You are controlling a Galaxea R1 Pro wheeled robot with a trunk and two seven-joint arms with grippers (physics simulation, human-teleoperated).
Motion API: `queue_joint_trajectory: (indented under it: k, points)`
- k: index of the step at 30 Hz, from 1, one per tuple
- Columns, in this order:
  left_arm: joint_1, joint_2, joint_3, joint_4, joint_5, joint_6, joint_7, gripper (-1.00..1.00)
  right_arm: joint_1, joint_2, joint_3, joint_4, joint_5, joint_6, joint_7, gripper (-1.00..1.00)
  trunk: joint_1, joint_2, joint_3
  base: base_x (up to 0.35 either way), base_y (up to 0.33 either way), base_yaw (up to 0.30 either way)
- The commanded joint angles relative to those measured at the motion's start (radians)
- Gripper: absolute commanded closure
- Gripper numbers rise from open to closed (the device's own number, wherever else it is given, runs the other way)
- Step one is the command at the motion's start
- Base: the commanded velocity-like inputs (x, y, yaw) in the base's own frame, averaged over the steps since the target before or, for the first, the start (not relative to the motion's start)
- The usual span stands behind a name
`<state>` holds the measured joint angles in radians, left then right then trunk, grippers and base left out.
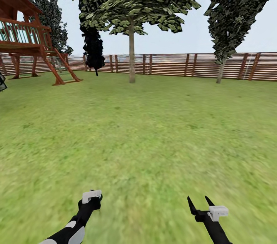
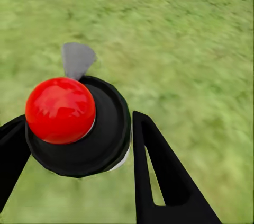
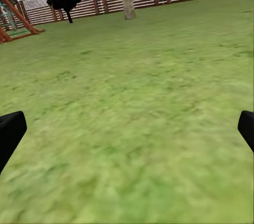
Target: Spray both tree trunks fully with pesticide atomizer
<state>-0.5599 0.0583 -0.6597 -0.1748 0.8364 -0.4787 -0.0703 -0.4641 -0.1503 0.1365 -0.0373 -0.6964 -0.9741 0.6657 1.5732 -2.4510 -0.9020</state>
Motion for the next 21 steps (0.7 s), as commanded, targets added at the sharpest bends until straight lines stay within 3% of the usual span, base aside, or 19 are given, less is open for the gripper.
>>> queue_joint_trajectory:
  k: [1, 21]
  points:
    - [0.000, 0.000, 0.000, 0.000, 0.000, 0.000, 0.000, 1.00, 0.000, 0.000, 0.000, 0.000, 0.000, 0.000, 0.000, -1.00, 0.000, 0.000, 0.000, 0.315, 0.168, 0.000]
    - [0.000, 0.000, 0.000, 0.000, 0.000, 0.000, 0.001, 1.00, 0.000, 0.000, 0.000, -0.001, 0.000, 0.000, 0.000, -1.00, 0.000, 0.000, 0.000, 0.315, 0.167, 0.000]
